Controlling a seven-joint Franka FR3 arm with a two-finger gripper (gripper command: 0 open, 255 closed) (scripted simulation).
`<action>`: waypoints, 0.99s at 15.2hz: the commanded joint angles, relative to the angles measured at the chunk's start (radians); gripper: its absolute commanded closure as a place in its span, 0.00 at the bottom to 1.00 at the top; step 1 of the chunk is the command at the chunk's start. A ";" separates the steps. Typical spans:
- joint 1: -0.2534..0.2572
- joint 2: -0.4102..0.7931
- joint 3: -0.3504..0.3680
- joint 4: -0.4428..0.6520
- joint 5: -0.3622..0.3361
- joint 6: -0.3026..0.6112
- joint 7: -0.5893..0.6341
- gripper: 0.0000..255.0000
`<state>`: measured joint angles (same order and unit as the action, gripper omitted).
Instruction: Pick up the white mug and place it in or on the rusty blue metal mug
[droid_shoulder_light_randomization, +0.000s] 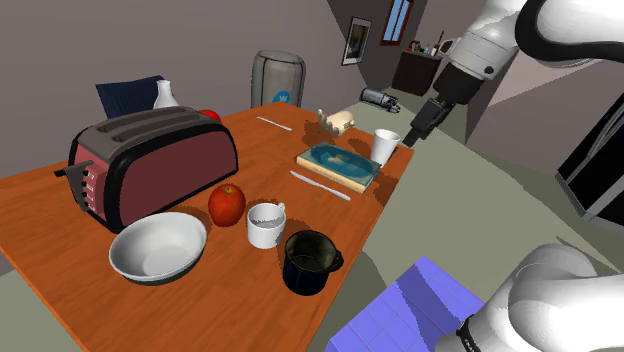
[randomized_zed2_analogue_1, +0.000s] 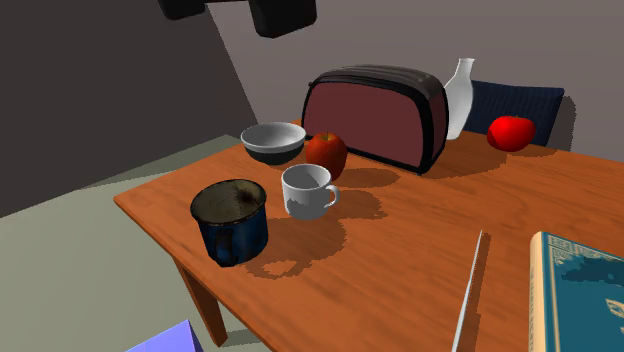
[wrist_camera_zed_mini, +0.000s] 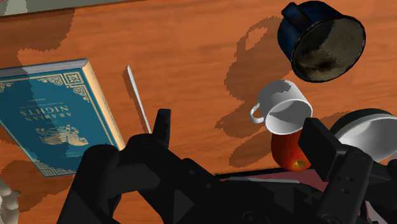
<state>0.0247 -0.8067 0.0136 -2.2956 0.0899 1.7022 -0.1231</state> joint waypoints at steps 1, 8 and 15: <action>0.000 0.000 0.000 0.000 0.000 0.000 0.000 0.00; 0.033 0.152 0.117 -0.025 0.027 0.156 0.077 0.00; 0.054 0.350 0.231 0.005 0.019 0.300 0.164 0.00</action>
<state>0.0739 -0.4814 0.2258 -2.2844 0.1103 1.9747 0.0252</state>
